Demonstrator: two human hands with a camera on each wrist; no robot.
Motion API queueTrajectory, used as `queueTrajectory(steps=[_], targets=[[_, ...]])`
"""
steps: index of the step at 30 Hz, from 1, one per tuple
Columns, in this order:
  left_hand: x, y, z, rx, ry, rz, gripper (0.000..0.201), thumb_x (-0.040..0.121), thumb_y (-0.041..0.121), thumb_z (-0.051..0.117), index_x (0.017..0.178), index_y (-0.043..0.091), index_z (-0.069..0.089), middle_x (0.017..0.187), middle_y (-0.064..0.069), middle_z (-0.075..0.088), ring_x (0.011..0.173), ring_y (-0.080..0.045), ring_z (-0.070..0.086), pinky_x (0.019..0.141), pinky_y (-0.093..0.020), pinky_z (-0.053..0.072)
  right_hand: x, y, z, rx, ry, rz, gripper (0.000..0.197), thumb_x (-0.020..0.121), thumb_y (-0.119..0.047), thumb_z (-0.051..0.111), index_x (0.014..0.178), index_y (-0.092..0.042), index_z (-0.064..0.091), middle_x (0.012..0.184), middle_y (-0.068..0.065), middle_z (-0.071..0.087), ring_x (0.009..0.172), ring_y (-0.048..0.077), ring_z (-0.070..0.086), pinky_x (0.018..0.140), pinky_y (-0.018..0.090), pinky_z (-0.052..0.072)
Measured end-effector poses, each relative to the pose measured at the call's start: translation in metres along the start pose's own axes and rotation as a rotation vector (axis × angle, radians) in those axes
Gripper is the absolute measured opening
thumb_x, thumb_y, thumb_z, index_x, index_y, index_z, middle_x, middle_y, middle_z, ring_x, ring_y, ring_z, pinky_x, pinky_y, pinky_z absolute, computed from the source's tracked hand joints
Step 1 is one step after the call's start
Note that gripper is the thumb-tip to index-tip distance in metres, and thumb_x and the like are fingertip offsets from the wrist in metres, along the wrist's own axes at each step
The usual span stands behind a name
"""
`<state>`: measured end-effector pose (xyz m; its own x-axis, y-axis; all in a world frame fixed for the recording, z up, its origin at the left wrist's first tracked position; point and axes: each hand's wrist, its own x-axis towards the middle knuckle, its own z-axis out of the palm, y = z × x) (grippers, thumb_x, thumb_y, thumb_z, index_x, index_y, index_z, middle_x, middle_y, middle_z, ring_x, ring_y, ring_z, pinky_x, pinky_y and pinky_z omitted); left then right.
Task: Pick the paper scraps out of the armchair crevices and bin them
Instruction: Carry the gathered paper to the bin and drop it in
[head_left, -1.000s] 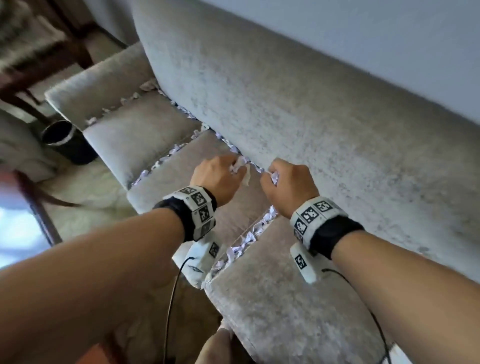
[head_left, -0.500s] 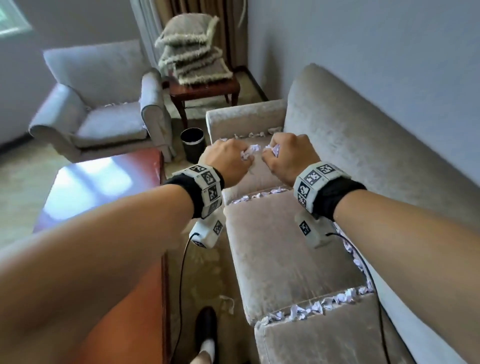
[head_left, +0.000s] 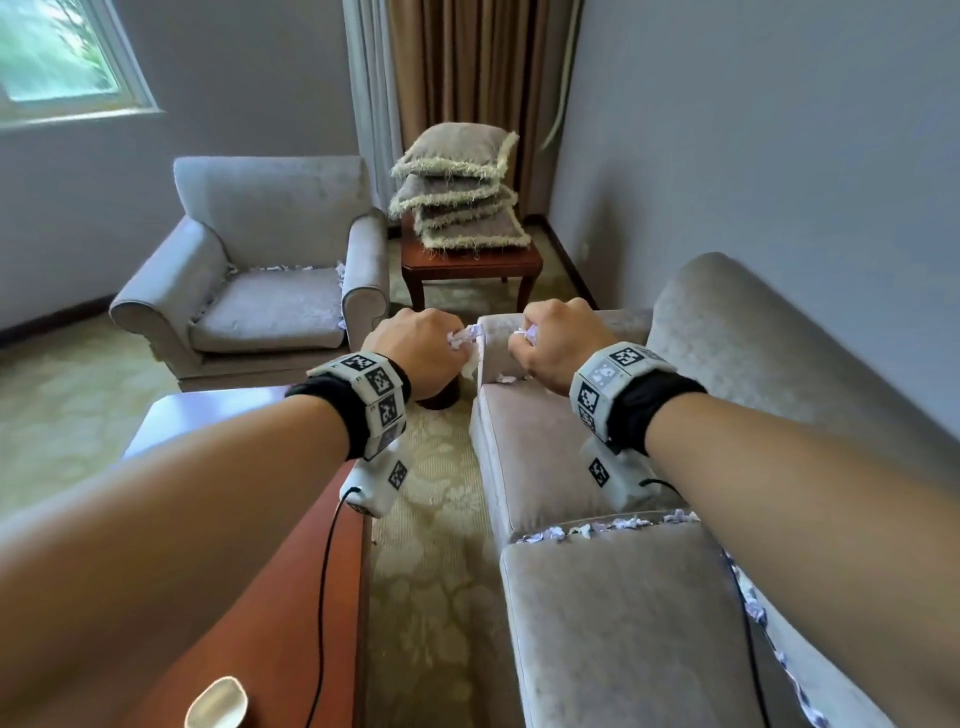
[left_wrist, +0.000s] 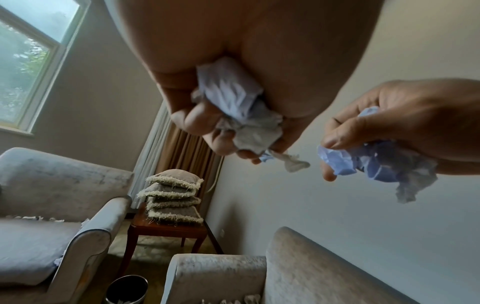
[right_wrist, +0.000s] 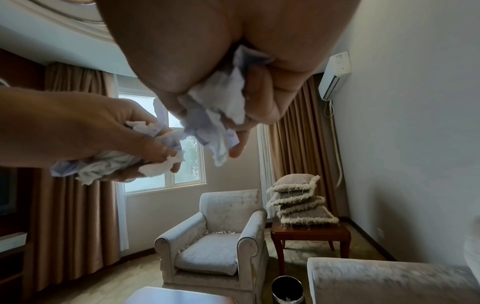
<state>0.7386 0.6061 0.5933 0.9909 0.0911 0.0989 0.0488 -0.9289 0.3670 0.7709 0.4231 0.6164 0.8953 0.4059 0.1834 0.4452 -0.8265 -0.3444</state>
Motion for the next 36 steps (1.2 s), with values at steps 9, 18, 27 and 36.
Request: queueTrajectory(steps=[9,18,27,36], targets=[[0.141,-0.071,0.015,0.087,-0.036,-0.087,0.032,0.089,0.046,0.050,0.062,0.030,0.048,0.076,0.001,0.059,0.073,-0.023,0.060,0.062,-0.031,0.045,0.169,0.004,0.049,0.007,-0.086,-0.132,0.023,0.085,-0.029,0.052,0.080,-0.008,0.060,0.068,0.007,0.054,0.073,0.031,0.056,0.064,0.027,0.039],[0.335,-0.114,0.008,0.172,-0.038,-0.153,0.027,0.089,0.046,0.051,0.066,0.032,0.053,0.076,-0.001,0.060,0.074,-0.023,0.060,0.062,-0.030,0.042,0.375,0.048,0.080,0.071,-0.158,-0.138,0.025,0.085,-0.031,0.053,0.086,-0.008,0.062,0.091,0.015,0.064,0.085,0.033,0.061,0.075,0.031,0.051],[0.494,-0.165,0.022,0.163,-0.016,-0.183,0.033,0.091,0.049,0.048,0.063,0.032,0.044,0.080,0.000,0.056,0.075,-0.025,0.056,0.062,-0.031,0.040,0.538,0.076,0.119,0.045,-0.198,-0.164,0.024,0.086,-0.034,0.055,0.089,-0.012,0.064,0.089,0.016,0.065,0.085,0.034,0.062,0.075,0.031,0.050],[0.708,-0.270,0.118,0.045,-0.186,-0.170,0.026,0.092,0.046,0.049,0.074,0.027,0.053,0.076,0.004,0.056,0.076,-0.020,0.058,0.060,-0.029,0.045,0.725,0.126,0.239,0.089,-0.357,0.043,0.022,0.083,-0.038,0.054,0.076,-0.017,0.058,0.075,0.006,0.064,0.068,0.027,0.064,0.071,0.034,0.058]])
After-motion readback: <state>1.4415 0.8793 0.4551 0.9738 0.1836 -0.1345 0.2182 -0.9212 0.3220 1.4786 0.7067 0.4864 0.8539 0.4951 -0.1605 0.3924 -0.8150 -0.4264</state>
